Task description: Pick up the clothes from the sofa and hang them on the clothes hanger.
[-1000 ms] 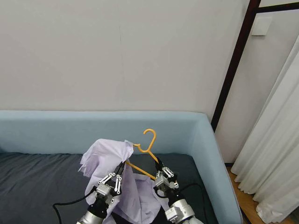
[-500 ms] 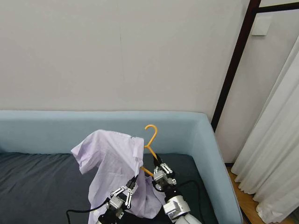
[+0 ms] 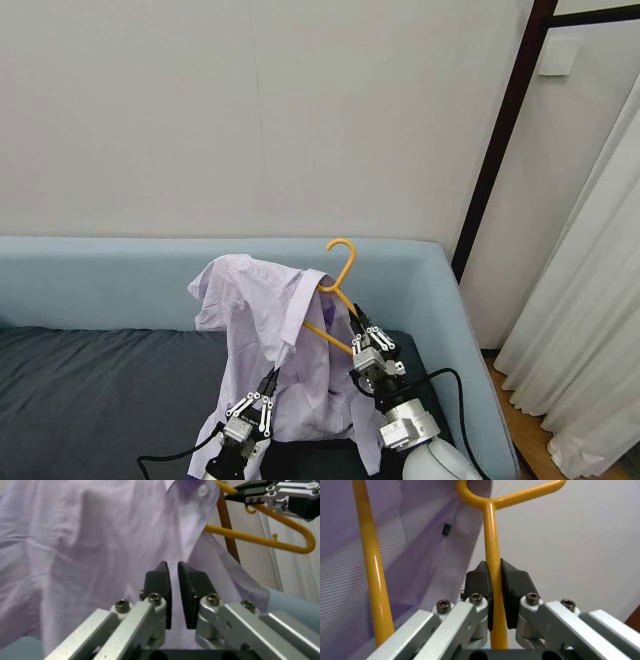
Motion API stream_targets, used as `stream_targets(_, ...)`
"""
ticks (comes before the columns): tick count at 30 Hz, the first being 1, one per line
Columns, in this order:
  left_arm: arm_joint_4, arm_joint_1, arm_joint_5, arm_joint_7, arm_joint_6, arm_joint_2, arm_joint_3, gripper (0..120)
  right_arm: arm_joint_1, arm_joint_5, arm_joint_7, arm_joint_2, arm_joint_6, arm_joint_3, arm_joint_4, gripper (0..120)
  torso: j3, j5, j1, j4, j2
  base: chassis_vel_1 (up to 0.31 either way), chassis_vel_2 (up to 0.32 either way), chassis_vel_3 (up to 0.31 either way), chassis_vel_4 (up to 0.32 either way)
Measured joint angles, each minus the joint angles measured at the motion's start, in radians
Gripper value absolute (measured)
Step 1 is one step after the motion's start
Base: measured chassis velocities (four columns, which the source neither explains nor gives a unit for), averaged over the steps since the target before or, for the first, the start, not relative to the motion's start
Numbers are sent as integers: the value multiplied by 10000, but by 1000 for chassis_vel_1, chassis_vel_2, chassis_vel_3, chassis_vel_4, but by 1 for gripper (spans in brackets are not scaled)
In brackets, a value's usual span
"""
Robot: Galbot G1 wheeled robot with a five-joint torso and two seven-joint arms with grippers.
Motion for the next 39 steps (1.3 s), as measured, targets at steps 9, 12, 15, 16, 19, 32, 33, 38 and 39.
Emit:
stream_targets(9, -599, 29, -1784, 188, -426, 2614, -602, 43, -414, -825, -294, 64, 893, 1034, -104, 5, -1, 0, -1, -3, 0, 0, 0, 0, 0)
stream_targets(12, -1591, -267, -3406, 582, 83, 4399, -954, 59, -659, -1355, -282, 255, 1098, 1342, -347, 5, -1, -1, 0, -3, 1, 0, 0, 0, 0)
stream_targets(15, -1988, -593, -4762, 698, 700, 5539, -1071, 68, -693, -1790, -231, 454, 1239, 1376, -664, 5, 0, -1, 0, 0, 0, 0, 0, 0, 0)
stream_targets(16, -2027, -831, -5475, 973, 991, 6162, -1043, 72, -689, -2046, -178, 569, 1355, 1362, -877, 5, 0, -4, 0, 0, 0, 0, 0, 0, 0)
stream_targets(19, -1880, -1282, -6402, 1815, 1387, 7017, -886, 81, -634, -2511, -118, 748, 1604, 1310, -1227, 5, 0, 1, 0, -1, 0, 0, 0, 0, 0)
stream_targets(32, 520, -5146, -9145, 6484, 3701, 9862, 663, 100, 145, -5068, 414, 1683, 2778, 610, -2856, 5, 0, 0, 1, 6, 0, 0, 0, 0, 0)
stream_targets(33, 771, -5919, -9233, 7024, 4032, 9898, 1396, 100, 99, -5231, 460, 1756, 2807, 627, -2881, 5, 0, 6, 0, 4, 1, 0, 0, 0, 0)
stream_targets(38, 1717, -8701, -9000, 8934, 4995, 9529, 3955, 100, -27, -5852, 594, 1989, 2981, 827, -2865, 5, 1, 2, 0, -4, 0, 0, 0, 0, 0)
stream_targets(39, 1831, -8996, -8912, 9171, 5151, 9421, 4186, 100, -44, -5917, 606, 2010, 3001, 859, -2846, 5, 1, 1, 1, -4, 0, 0, 0, 0, 0)
